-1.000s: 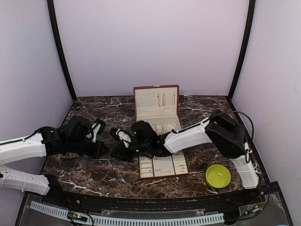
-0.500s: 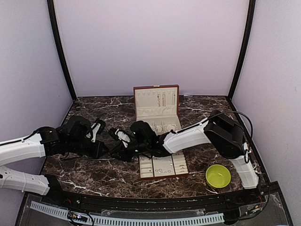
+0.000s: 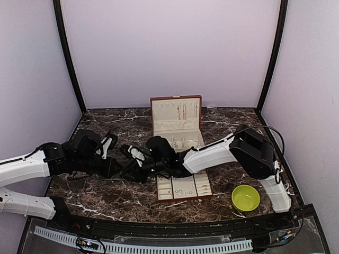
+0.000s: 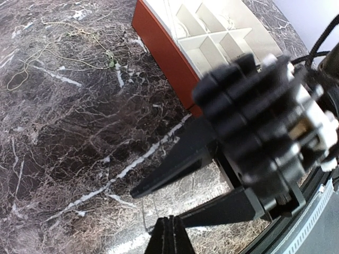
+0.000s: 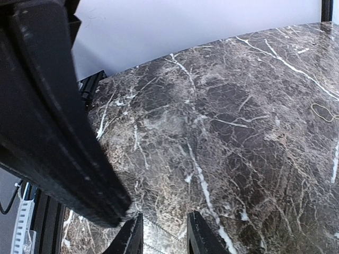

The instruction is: Organize the mixed jewelry

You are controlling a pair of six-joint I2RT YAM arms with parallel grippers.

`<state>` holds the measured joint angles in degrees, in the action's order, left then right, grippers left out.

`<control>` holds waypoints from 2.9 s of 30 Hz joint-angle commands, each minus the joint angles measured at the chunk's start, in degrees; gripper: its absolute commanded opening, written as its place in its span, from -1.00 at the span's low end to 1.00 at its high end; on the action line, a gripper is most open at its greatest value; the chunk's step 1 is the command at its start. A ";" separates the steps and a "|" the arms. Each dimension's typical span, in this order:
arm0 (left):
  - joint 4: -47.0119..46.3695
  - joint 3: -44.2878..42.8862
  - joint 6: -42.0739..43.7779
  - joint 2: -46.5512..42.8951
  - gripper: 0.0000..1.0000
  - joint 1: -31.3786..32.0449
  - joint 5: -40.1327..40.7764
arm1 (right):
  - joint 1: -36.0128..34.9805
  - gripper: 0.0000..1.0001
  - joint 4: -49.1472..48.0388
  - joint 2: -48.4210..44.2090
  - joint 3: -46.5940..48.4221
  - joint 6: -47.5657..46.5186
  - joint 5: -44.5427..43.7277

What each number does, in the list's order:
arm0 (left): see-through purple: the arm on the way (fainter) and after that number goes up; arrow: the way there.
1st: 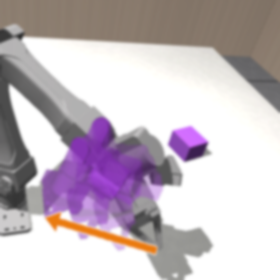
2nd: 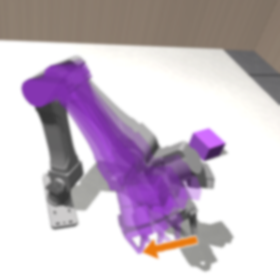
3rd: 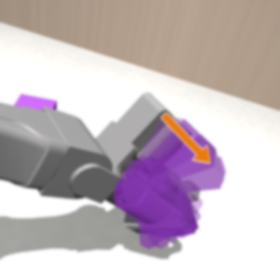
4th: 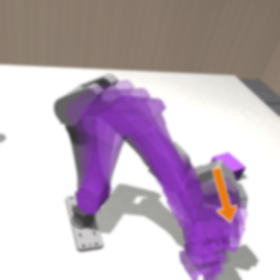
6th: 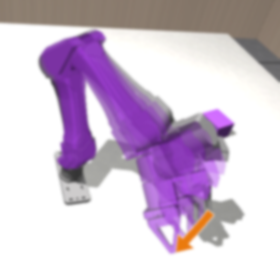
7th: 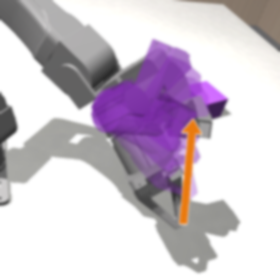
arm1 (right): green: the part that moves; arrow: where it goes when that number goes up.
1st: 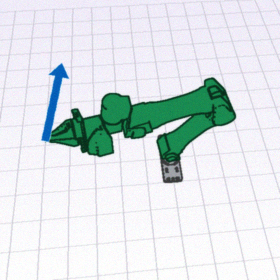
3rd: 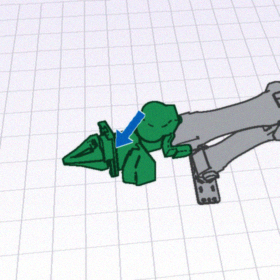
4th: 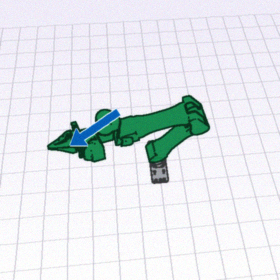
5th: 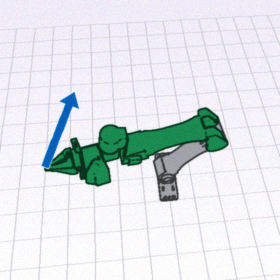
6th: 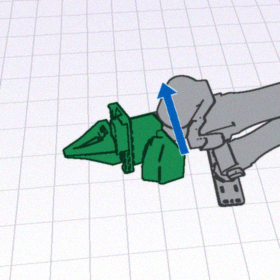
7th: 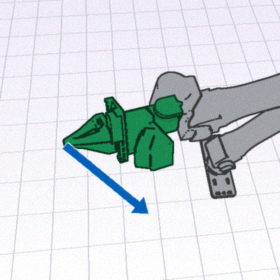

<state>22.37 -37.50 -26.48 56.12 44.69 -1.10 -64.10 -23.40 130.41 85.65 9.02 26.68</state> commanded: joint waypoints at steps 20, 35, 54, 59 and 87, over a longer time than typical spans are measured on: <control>-1.70 0.20 -1.72 -3.61 -1.00 0.28 -0.53 | -0.60 -0.37 -7.36 1.77 -0.20 1.00 -1.90; -2.32 0.76 -2.03 -4.76 -1.00 0.31 -1.51 | 0.02 -0.63 -11.12 1.37 0.50 1.17 -5.89; -3.51 -5.52 5.73 -5.72 0.35 0.12 4.09 | 4.72 -1.00 -7.39 -16.56 -6.86 -1.90 -17.70; -5.56 -11.75 11.62 -0.37 0.48 -1.62 2.81 | 5.76 -1.00 -0.50 -22.69 -7.10 -4.72 -23.54; -48.96 -38.15 42.37 48.37 0.34 -7.54 -25.44 | 26.10 -1.00 18.01 -48.51 -22.89 -0.93 -36.22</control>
<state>-16.23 -74.52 4.91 102.43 36.25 -23.99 -41.10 -3.60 84.14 65.98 5.15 -12.67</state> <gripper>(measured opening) 0.671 0.007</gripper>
